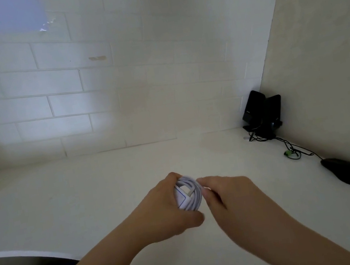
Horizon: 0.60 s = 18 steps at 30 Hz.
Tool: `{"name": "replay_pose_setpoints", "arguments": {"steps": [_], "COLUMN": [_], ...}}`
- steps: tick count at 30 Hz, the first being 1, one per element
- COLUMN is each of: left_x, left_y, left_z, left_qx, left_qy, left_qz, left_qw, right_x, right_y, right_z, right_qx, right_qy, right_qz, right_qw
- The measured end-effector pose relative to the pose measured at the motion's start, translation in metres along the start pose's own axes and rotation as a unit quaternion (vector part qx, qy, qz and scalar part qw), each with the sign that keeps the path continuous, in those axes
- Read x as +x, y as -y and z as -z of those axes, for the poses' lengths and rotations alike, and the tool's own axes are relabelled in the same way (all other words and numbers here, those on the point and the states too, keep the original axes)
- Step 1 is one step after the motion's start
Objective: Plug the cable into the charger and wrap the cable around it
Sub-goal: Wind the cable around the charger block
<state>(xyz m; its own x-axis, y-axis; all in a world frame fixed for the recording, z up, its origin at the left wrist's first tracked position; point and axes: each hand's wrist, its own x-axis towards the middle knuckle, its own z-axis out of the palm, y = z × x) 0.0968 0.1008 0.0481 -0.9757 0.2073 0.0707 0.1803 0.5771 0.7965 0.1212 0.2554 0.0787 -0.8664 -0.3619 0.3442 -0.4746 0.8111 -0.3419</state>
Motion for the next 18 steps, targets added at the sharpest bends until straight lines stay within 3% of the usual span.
{"name": "replay_pose_setpoints", "arguments": {"steps": [5,8,11,14,18], "left_x": [0.008,0.009,0.002,-0.002,-0.006], "left_y": [0.006,0.007,0.002,-0.001,-0.004], "left_z": [-0.008,-0.003,0.000,0.001,-0.003], "left_qx": [-0.137,-0.224,-0.300,-0.358,-0.444], "left_qy": [-0.034,-0.041,0.002,0.041,0.081], "left_qz": [0.066,0.090,0.092,0.103,0.117], "left_qw": [0.988,0.970,0.949,0.927,0.885], "right_x": [-0.020,-0.029,-0.035,-0.037,-0.039], "right_y": [0.010,0.005,0.008,0.011,0.015], "right_z": [-0.012,-0.031,-0.037,-0.035,-0.042], "right_qx": [0.068,0.001,0.166,0.362,0.417], "right_qy": [-0.034,-0.066,-0.091,-0.114,-0.162], "right_qz": [-0.023,0.025,0.011,-0.065,-0.075], "right_qw": [0.997,0.997,0.982,0.923,0.891]}}
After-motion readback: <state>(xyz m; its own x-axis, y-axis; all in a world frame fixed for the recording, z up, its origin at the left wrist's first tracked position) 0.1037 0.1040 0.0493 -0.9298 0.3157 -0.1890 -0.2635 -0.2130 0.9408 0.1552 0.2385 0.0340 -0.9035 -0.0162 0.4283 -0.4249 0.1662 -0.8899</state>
